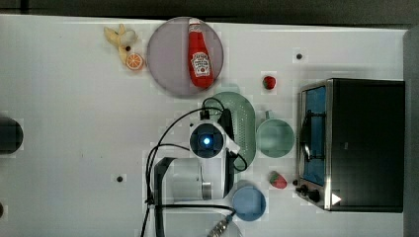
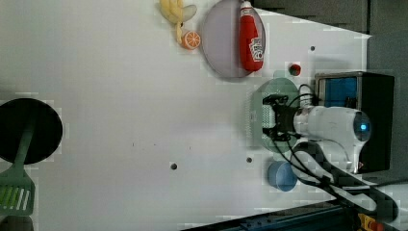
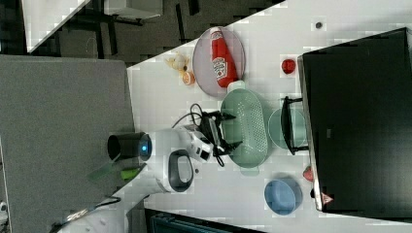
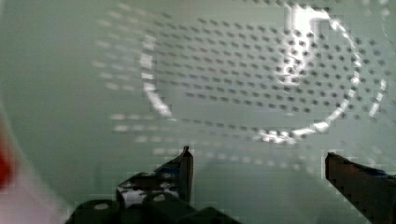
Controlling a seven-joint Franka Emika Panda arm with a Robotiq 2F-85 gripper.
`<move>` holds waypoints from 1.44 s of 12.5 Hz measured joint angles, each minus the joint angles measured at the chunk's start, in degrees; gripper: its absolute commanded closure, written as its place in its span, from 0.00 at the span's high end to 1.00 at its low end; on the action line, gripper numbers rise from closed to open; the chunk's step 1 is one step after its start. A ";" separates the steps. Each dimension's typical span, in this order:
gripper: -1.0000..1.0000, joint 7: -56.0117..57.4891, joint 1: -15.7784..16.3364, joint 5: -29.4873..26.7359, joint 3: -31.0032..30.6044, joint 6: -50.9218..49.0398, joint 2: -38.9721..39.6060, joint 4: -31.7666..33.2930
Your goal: Drag strainer right to left.
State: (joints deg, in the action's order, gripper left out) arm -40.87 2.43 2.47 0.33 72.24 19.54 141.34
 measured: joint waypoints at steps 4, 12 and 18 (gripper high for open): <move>1.00 -3.47 0.34 -0.45 -0.90 -0.62 2.80 1.68; 1.00 -9.65 7.55 0.55 -2.89 -2.29 2.20 0.45; 1.00 -17.54 12.83 -0.56 -2.74 -7.05 3.20 -4.59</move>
State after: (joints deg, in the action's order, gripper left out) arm -58.41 15.26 1.92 -2.41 65.19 22.74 136.75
